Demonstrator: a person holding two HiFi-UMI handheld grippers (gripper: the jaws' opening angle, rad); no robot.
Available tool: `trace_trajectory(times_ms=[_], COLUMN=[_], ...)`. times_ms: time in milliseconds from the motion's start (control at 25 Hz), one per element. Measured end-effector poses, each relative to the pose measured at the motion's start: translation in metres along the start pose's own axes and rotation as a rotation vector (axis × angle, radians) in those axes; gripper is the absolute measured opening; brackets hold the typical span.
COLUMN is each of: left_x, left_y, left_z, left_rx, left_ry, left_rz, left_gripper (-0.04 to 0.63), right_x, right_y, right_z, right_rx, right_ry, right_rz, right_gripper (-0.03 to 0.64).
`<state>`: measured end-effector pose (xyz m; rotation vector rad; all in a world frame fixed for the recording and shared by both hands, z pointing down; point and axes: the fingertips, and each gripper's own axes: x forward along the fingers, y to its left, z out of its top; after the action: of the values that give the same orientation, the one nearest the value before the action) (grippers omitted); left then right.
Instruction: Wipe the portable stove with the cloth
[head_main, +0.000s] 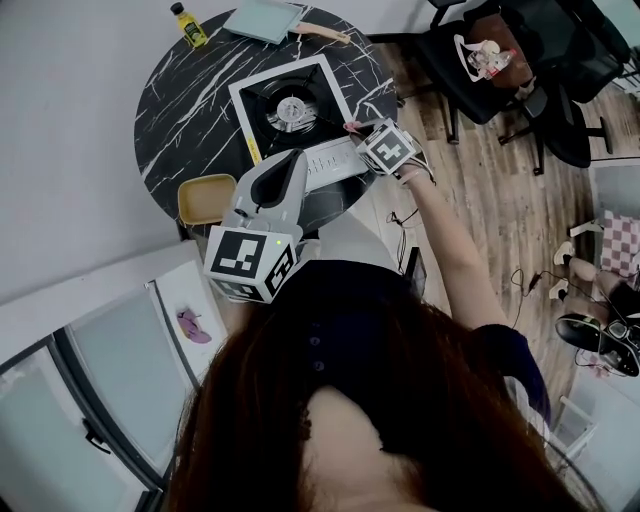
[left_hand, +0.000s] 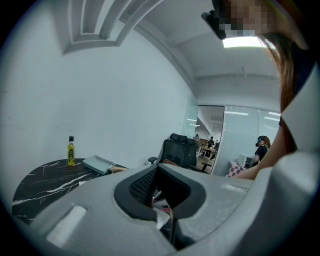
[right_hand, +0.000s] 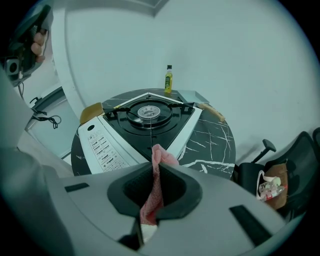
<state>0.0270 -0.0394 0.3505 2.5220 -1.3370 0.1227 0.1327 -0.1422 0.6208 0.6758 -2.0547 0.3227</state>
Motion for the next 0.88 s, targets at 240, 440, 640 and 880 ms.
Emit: trace_trajectory(times_ms=[240,440,640,880], left_x=[-0.009,-0.016,-0.025,-0.035], left_y=[-0.001,0.003,0.007,0.006], left_z=[-0.002,-0.004,-0.007,-0.011], left_rx=[0.006,0.005,0.004,0.007], left_ry=[0.004,0.005,0.004,0.003], left_rz=[-0.013,-0.016,-0.026,-0.051], left_gripper=[0.012,0.012,0.012,0.012], right_x=[-0.005,-0.007,-0.012,-0.015], right_y=[0.005,0.007,0.016,0.024], right_z=[-0.004,-0.006,-0.005,-0.012], right_rx=[0.003,-0.05,-0.083,-0.059], right_ry=[-0.002,0.008,0.014,0.005], right_rz=[-0.055,-0.116,-0.158,-0.189], right_gripper=[0.026,0.026,0.026,0.026])
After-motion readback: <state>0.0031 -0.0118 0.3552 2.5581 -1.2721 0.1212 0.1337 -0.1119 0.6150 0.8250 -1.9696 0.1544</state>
